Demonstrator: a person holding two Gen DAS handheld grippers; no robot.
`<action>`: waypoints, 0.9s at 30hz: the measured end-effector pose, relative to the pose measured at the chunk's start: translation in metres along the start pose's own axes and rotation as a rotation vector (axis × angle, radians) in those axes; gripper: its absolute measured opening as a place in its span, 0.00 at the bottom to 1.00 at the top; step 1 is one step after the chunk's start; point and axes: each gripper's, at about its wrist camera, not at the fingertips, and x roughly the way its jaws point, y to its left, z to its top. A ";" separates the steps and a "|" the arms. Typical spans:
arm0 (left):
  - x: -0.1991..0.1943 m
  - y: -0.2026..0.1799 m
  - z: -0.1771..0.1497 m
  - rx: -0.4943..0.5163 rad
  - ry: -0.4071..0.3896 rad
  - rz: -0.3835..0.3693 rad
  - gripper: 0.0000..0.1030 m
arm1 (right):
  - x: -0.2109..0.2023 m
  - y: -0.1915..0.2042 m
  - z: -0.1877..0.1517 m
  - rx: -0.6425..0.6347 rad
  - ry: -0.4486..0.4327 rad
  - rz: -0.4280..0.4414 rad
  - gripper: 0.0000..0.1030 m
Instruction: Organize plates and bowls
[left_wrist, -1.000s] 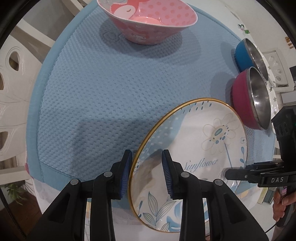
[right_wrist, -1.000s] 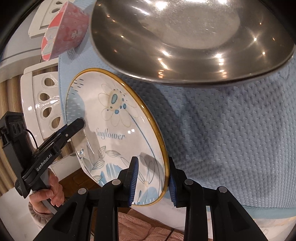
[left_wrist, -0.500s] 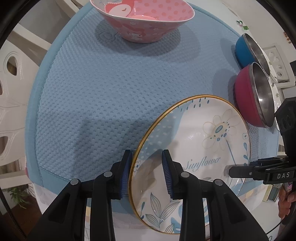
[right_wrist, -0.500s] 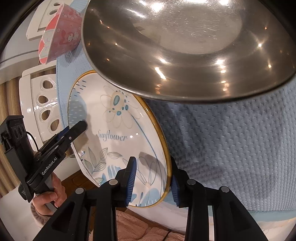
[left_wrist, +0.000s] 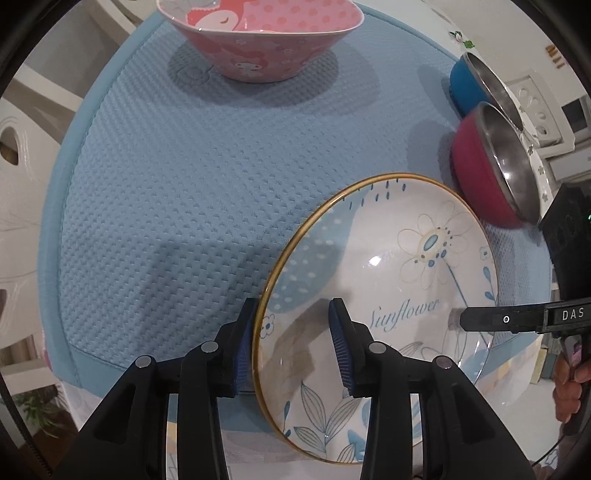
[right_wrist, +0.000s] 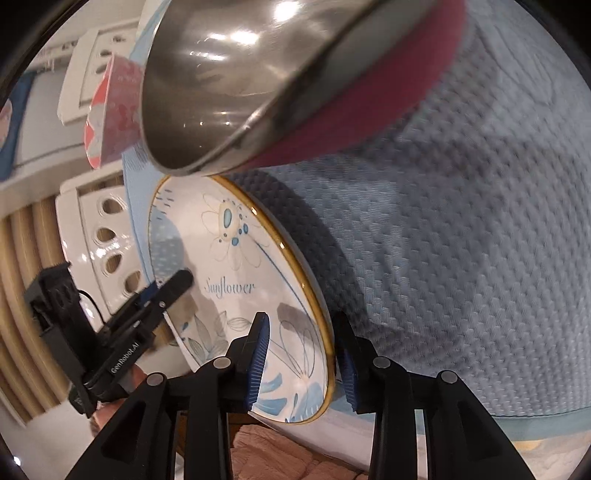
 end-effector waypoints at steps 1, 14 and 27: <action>0.000 0.001 0.000 -0.007 0.002 -0.007 0.38 | -0.001 -0.003 0.000 0.006 -0.001 0.010 0.33; -0.003 0.006 0.006 -0.048 0.007 0.000 0.40 | -0.002 0.007 -0.007 -0.054 -0.030 -0.020 0.35; -0.040 -0.013 -0.033 -0.330 -0.054 0.193 0.39 | -0.034 -0.012 -0.024 -0.292 0.101 -0.104 0.37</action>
